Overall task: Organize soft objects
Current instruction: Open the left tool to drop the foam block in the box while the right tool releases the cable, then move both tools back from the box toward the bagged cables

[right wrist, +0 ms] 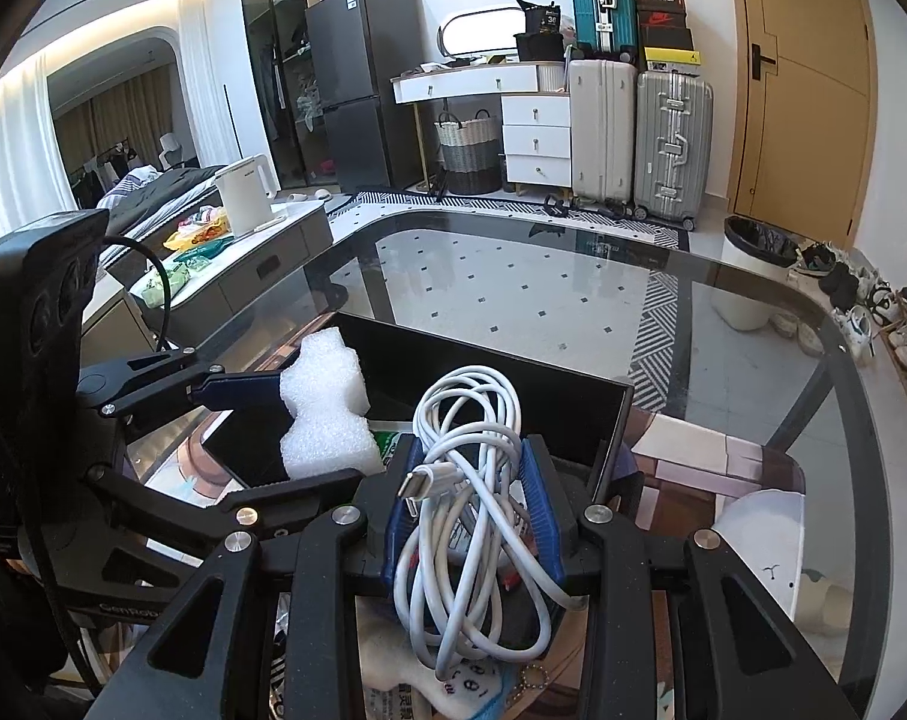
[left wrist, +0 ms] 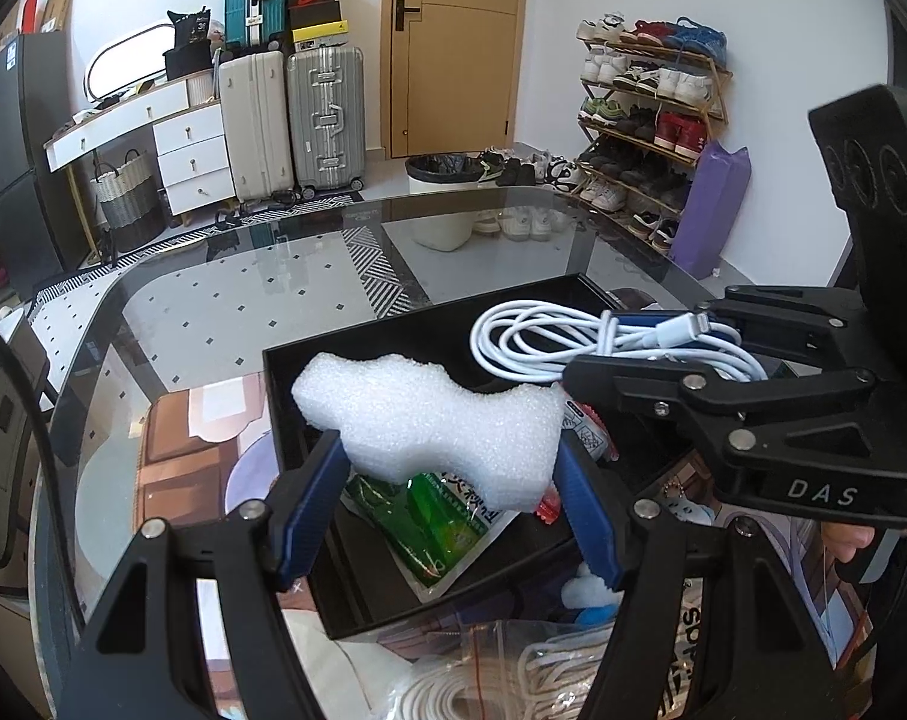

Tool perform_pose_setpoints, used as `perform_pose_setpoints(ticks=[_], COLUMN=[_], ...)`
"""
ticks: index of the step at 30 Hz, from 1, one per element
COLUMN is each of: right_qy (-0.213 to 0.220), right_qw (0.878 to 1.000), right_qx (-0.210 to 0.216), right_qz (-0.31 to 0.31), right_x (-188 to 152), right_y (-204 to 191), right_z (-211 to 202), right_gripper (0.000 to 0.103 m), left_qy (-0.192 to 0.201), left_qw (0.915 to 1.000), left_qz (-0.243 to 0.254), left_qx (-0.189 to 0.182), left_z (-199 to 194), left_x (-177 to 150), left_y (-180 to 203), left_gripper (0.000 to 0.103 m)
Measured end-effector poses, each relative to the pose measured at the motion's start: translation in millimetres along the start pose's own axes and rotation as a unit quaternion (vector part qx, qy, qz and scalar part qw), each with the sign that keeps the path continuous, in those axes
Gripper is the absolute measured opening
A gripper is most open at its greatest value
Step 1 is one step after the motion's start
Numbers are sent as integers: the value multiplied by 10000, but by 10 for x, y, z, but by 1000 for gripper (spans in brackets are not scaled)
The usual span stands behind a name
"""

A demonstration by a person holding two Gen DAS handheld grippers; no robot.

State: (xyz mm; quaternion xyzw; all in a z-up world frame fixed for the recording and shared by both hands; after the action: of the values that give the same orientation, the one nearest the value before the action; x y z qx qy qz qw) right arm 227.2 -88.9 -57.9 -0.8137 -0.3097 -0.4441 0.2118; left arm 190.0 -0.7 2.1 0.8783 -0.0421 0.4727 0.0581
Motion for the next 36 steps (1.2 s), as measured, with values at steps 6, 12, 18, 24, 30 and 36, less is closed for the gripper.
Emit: perform_pose_setpoints(ticks=[6, 12, 18, 24, 30, 36], right_qy=[-59, 190, 465, 554, 640, 596], right_qw=[10000, 9998, 9988, 9976, 9960, 9961], right_qx=[35, 52, -149, -339, -263, -216], right_qz=[6, -66, -70, 235, 569, 618], right_x=[14, 35, 52, -87, -297, -506], right_y=[40, -12, 20, 86, 42, -105], right_z=[84, 31, -232, -547, -809, -974], right_gripper=[34, 40, 55, 97, 102, 102], left_qy=[-20, 1, 122, 277, 324, 387], left_qw=[10000, 9998, 9995, 9995, 9993, 9987], left_qz=[-14, -110, -210, -154, -115, -188], left_qx=[-68, -171, -199, -59, 121, 260], left_z=[40, -3, -148, -372, -592, -768], left_x=[-6, 1, 20, -18, -153, -285], left_y=[13, 7, -3, -3, -47, -95], left_gripper=[69, 71, 88, 103, 103, 103])
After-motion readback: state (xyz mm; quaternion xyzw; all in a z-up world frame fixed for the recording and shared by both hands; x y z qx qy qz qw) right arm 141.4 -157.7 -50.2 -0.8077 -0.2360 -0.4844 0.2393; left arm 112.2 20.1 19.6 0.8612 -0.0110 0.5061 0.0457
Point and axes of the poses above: each gripper's, at about its wrist camera, not at the fingertips, and z roughly the way its jaws point, y to its right, x to its top, the point moved 4 cm from there along z, roughly the way its jaws point, and after that the axes turned 10 degrees about y, right-handed, at the moved point
